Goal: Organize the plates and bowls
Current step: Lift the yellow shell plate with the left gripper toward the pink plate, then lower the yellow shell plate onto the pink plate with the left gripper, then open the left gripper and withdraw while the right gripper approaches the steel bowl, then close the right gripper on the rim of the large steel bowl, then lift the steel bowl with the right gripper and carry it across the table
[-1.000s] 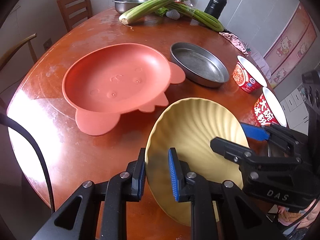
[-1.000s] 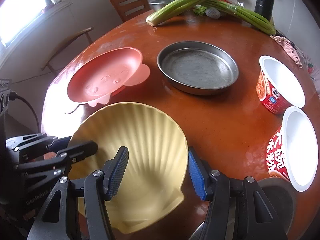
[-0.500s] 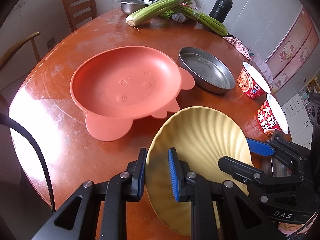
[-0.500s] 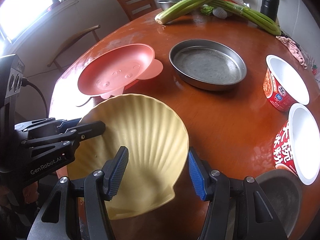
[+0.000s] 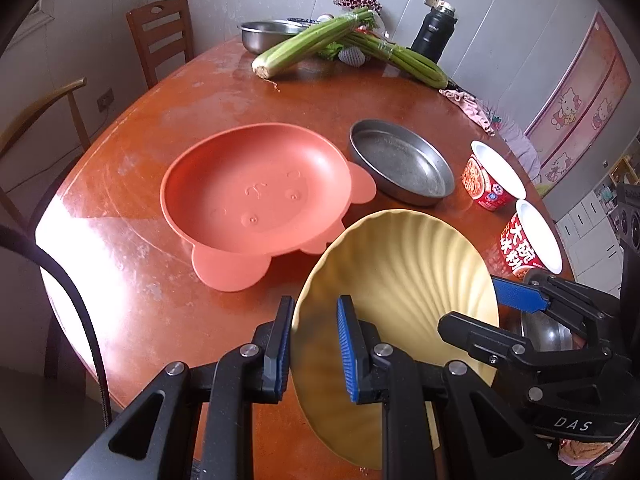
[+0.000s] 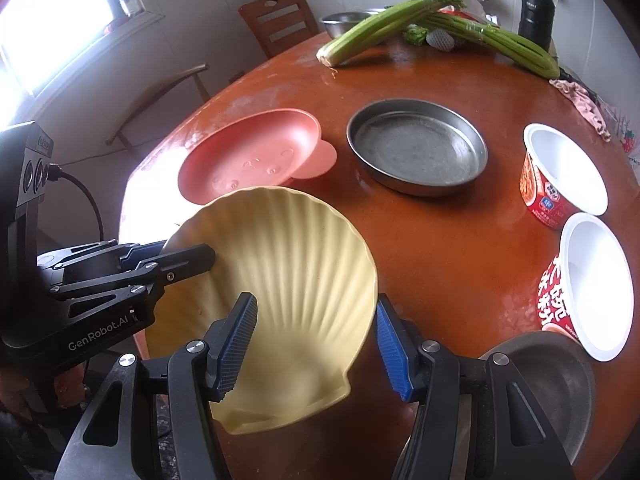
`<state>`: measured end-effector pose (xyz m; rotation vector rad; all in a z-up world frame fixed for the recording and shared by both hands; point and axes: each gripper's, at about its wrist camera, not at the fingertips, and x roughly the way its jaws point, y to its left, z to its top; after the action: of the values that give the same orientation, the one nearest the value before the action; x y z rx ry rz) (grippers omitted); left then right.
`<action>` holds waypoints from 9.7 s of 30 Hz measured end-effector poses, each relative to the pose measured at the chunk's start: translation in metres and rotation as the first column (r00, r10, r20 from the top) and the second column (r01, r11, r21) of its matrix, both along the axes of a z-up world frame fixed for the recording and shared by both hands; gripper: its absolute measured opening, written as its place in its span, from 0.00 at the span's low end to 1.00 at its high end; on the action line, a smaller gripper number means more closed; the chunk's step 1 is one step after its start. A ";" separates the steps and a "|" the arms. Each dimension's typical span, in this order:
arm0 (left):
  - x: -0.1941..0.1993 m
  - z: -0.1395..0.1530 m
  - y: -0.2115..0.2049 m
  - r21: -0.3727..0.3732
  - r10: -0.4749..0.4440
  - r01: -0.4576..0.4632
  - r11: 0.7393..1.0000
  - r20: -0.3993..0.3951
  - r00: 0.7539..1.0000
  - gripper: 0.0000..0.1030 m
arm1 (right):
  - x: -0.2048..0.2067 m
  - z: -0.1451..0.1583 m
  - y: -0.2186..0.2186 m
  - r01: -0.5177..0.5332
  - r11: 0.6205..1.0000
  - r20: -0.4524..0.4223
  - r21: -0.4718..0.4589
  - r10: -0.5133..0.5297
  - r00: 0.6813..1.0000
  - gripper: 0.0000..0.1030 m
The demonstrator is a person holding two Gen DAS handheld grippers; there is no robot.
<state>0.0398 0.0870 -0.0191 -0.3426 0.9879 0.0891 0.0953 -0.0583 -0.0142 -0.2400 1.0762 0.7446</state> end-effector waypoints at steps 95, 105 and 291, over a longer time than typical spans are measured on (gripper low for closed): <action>0.089 -0.011 0.113 0.095 0.074 -0.074 0.993 0.005 0.997 0.24 | 0.083 -0.008 0.118 0.059 0.998 -0.002 0.004 -0.059 0.998 0.58; 0.090 -0.015 0.117 0.084 0.080 -0.080 0.993 0.005 0.997 0.24 | 0.084 -0.011 0.120 0.057 0.998 -0.001 -0.003 -0.057 0.998 0.58; 0.043 -0.003 -0.145 0.010 -0.295 0.295 0.955 0.018 0.955 0.37 | -0.027 0.001 -0.145 0.285 0.958 0.088 0.030 -0.286 0.954 0.59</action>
<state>0.0829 -0.0579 -0.0222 -0.1858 1.0096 -0.1822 0.0679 -0.2037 -0.0133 -0.0991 0.9914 0.4778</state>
